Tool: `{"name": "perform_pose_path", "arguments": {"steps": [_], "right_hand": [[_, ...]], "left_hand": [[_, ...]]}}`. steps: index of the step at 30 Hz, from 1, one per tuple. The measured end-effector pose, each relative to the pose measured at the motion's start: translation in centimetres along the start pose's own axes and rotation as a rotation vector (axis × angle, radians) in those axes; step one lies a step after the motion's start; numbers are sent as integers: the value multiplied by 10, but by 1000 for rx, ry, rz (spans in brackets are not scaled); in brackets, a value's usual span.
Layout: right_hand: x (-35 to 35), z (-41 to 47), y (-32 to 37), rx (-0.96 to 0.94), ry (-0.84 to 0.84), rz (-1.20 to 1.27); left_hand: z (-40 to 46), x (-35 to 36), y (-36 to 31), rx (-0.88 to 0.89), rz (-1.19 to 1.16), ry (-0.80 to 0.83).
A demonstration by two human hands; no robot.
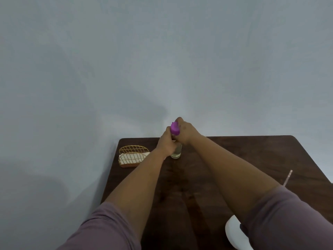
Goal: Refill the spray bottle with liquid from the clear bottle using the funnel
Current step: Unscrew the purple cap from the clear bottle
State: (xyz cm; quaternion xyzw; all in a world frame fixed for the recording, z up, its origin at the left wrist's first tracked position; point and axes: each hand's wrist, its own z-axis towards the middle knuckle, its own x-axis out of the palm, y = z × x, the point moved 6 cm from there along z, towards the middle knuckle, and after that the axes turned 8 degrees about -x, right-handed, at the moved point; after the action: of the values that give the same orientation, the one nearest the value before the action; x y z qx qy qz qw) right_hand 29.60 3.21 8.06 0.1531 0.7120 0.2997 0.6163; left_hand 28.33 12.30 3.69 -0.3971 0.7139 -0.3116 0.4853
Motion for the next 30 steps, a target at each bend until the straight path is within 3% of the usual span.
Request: {"name": "perform_pose_path", "arguments": {"steps": [9,13,17,21,30], "right_hand": [[-16,-90,47,-149,14,12],[-10,-156,51,-129,30,89],[4,-213,50,-133,81,119],[25,-255,51,-157,111,72],[58,-289,43,-155,150,-12]], "left_hand": [[-110,-7,1,87,-148,-89],[-174,8,13,142,-134,-59],[-224,27,36,113,-60,-47],[-263,44,62,75,-137,-76],[-290,57,88,22,-22,-37]]}}
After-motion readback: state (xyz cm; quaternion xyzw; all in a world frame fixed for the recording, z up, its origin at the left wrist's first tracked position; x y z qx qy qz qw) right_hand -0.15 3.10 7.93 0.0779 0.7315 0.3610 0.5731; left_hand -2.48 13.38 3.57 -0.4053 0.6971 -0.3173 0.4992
